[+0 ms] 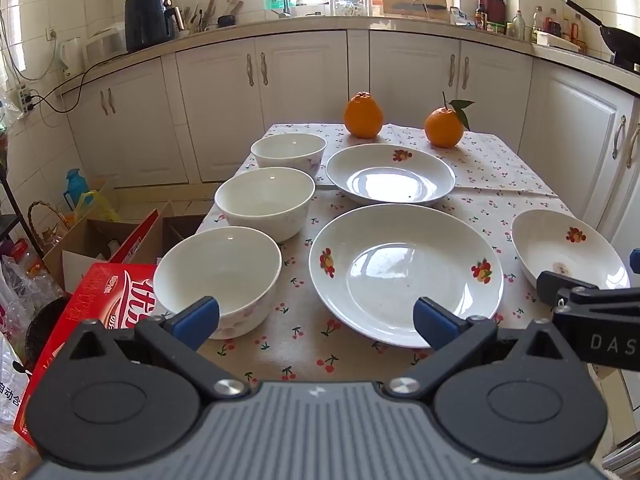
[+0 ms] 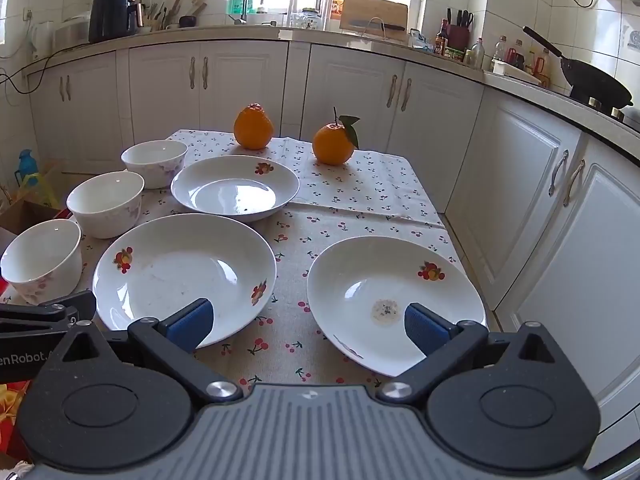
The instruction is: Organize plates and bowls
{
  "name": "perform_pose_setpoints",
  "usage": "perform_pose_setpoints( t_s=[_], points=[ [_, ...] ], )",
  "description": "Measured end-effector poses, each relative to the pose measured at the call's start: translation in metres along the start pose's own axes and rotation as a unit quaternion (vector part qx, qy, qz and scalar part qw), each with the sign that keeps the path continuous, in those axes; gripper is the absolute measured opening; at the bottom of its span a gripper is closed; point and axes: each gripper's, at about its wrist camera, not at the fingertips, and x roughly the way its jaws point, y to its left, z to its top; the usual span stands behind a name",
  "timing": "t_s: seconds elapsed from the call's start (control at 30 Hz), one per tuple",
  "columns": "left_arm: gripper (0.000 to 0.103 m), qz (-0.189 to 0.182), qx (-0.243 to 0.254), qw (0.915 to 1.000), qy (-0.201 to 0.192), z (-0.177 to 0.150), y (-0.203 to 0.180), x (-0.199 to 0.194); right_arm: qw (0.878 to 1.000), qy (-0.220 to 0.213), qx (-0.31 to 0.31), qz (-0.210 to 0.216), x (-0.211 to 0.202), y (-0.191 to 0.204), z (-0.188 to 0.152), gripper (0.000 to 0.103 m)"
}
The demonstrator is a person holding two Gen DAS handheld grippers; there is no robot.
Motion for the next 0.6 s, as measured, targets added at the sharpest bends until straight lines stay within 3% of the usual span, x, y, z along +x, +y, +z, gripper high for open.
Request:
perform_pose_setpoints(
  t_s=[0.6],
  points=[
    [0.103, 0.0, -0.001, 1.0, -0.001, 0.0005, -0.0002, 0.0005, 1.0, -0.001, 0.001, 0.001, -0.0012, -0.0007, 0.001, 0.103]
  ],
)
